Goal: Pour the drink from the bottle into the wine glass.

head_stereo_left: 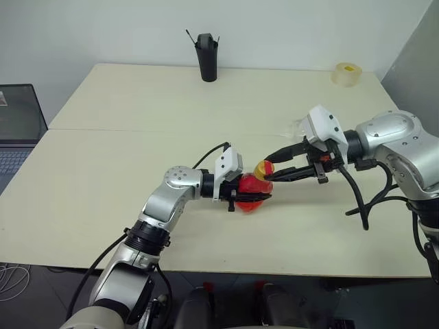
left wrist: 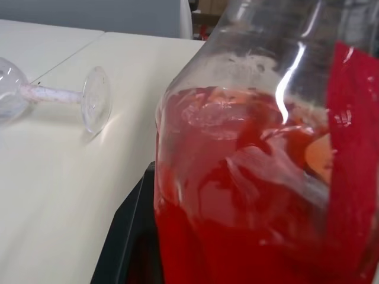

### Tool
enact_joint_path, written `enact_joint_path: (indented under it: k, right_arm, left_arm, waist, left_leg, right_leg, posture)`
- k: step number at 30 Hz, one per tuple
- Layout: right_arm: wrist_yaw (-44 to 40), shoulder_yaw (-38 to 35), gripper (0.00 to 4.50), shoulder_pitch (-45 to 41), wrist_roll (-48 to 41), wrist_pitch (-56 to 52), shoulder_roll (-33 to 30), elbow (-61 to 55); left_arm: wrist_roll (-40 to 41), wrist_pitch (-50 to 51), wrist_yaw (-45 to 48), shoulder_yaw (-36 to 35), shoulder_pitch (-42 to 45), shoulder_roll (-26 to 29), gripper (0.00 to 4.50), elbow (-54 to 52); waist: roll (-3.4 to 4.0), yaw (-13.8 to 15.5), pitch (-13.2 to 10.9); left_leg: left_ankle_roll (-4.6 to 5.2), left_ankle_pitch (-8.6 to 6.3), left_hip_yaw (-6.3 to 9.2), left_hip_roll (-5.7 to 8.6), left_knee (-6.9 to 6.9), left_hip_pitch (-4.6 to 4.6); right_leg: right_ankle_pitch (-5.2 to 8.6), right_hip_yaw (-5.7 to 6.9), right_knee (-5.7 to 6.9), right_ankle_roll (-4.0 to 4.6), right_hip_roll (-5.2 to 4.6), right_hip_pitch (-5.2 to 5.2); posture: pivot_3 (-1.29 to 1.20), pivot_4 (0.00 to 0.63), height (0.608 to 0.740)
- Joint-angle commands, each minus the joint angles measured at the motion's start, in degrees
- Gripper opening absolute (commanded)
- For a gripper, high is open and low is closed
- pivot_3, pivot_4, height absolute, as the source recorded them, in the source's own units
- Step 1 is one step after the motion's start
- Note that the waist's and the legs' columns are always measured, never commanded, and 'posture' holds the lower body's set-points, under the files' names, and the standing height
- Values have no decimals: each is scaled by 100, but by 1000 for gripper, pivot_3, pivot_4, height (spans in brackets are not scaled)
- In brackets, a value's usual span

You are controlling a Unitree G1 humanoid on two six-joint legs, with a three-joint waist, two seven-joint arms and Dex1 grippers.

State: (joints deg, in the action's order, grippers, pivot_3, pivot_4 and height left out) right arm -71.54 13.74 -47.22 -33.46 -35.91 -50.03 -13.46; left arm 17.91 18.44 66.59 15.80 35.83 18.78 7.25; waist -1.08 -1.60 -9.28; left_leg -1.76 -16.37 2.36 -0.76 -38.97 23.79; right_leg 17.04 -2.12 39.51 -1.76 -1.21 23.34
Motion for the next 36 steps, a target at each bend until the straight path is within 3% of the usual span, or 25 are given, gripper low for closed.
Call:
enact_joint_path:
  k: [1,8,12,17,25,29,36]
  right_arm:
    - [348,-595,1989,151,-769,-745,49,-801]
    - [1789,-1661,4439,303,-1930,-1938,340,-1786]
    - [3102,-2234,4500,485,-2612,-2433,647,-2107]
    - [4823,-2304,4500,687,-2825,-2920,936,-2699]
    - [6117,-2308,4500,1177,-3545,-3114,1041,-3109]
    - [6447,-2254,3291,1296,-3779,-3015,1020,-3122]
    - [6627,-2159,755,1264,-3930,-2884,914,-3027]
  left_arm:
    - [235,-112,-61,-345,260,-72,1478,-146]
    - [256,-192,23,-290,358,-183,1443,40]
    - [269,-209,71,-280,353,-186,1423,56]
    - [264,-236,112,-281,373,-183,1423,118]
    - [251,-280,136,-284,393,-196,1423,182]
    - [232,-313,133,-296,418,-203,1423,224]
    - [222,-318,127,-331,390,-180,1422,212]
  waist:
    - [0,4,0]
    - [0,-13,0]
    - [0,-4,0]
    - [1,-15,0]
    - [0,-11,1]
    - [1,-17,1]
    - [0,-17,0]
  left_leg:
    - [0,0,1,1,0,0]
    - [5,-3,1,1,1,-1]
    - [10,-5,1,3,0,1]
    - [8,-4,1,2,1,0]
    - [9,-5,0,3,2,1]
    - [10,-5,0,2,2,1]
    - [10,-6,-1,2,2,0]
  right_leg:
    - [0,1,1,0,-1,0]
    - [0,-1,4,0,0,0]
    - [0,-1,5,0,-1,0]
    - [0,-1,6,0,-1,0]
    - [0,-1,6,0,0,0]
    - [0,-2,6,0,2,0]
    - [0,-2,6,0,3,0]
  posture:
    - [0,150,740]
    - [0,150,740]
    - [0,150,740]
    - [0,150,740]
    - [0,150,740]
    - [0,150,740]
    - [0,150,740]
